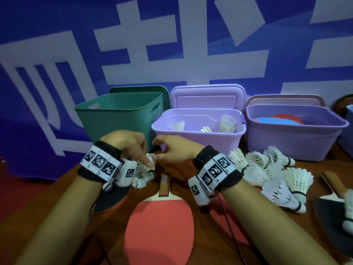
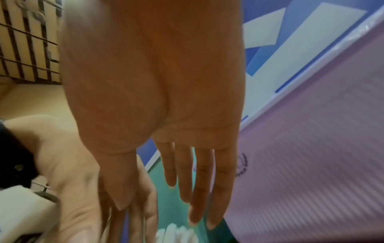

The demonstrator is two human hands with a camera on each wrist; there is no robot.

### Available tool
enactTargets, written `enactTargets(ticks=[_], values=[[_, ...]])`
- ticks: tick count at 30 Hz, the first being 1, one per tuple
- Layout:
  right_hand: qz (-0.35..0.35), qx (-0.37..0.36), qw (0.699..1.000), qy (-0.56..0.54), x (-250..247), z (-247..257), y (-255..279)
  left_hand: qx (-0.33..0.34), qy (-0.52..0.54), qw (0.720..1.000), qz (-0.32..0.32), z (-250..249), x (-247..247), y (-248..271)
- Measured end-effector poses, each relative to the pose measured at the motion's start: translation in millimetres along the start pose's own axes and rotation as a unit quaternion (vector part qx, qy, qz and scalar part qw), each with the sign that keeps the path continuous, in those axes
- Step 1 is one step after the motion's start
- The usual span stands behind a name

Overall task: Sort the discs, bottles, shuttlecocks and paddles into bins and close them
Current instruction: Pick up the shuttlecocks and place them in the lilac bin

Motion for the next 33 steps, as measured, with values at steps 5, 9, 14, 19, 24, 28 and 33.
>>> enactTargets(ticks=[5,9,14,19,24,28,33], values=[[0.048,0.044,0.998,0.014,23,12,-15,-0.018,-0.037,0.998,0.048,-3,22,1],[0.077,0.047,0.996,0.018,29,21,-26,-0.012,-0.067,0.998,-0.006,0,29,0],[0.066,0.089,0.99,0.089,36,9,-32,-0.008,-0.042,0.996,-0.076,21,31,-4],[-0.029,0.101,0.994,0.036,23,5,-31,0.014,-0.006,0.986,-0.164,25,23,-5],[-0.089,0.073,0.993,0.025,-25,6,-21,0.037,0.048,0.962,-0.265,6,-3,-5],[-0.195,0.094,0.976,0.015,-77,0,0,0.072,0.076,0.926,-0.362,-30,-29,-1],[-0.25,0.106,0.962,0.001,-113,-11,28,0.102,0.127,0.894,-0.418,-73,-51,-8]])
Point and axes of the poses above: each hand's wrist, its own y-axis away from the middle knuckle, its own x-axis out of the palm, z = x × y, the point moved 1 cm from there along -y, towards the middle knuckle, and after that the axes turned 2 degrees about -z, right-handed, at the moved point
